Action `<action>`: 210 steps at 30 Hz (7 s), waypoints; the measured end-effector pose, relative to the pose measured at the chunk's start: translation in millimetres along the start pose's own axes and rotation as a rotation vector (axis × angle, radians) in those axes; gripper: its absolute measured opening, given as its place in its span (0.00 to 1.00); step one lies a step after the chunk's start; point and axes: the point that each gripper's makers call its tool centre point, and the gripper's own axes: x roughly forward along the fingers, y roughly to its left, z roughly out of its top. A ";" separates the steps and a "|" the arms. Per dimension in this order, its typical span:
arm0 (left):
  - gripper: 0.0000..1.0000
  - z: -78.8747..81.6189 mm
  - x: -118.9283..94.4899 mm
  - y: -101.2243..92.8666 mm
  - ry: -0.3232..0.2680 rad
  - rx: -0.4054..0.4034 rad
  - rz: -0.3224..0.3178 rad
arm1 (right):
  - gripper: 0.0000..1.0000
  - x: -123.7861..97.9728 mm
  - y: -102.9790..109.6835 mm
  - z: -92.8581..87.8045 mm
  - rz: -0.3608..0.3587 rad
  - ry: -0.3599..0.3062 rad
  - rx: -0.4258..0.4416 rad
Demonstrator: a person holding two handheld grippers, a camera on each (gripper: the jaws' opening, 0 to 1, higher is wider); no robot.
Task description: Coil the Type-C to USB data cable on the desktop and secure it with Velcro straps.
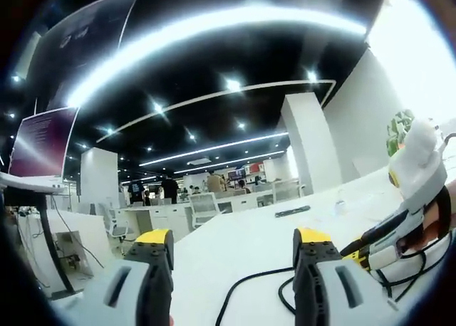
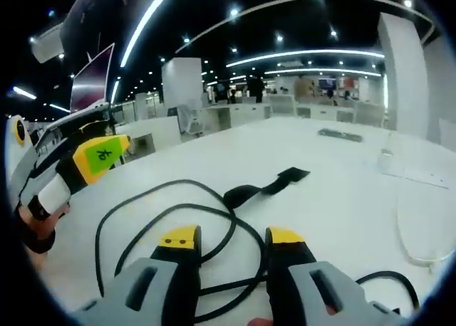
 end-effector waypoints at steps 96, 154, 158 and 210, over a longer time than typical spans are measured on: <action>0.18 14.3 -6.7 -25.0 -0.073 0.219 -0.094 | 0.22 -136.0 42.4 58.8 0.050 -0.470 -0.351; 0.05 43.2 -14.1 21.1 -0.133 0.158 0.056 | 0.15 -115.1 60.0 -37.4 0.338 0.001 -0.519; 0.05 41.8 -15.1 24.2 -0.125 0.136 0.066 | 0.13 -115.3 42.1 -34.5 0.156 0.027 -0.762; 0.05 41.3 -18.1 41.0 -0.122 0.068 0.114 | 0.02 -143.6 -29.5 -23.7 0.104 0.072 -0.542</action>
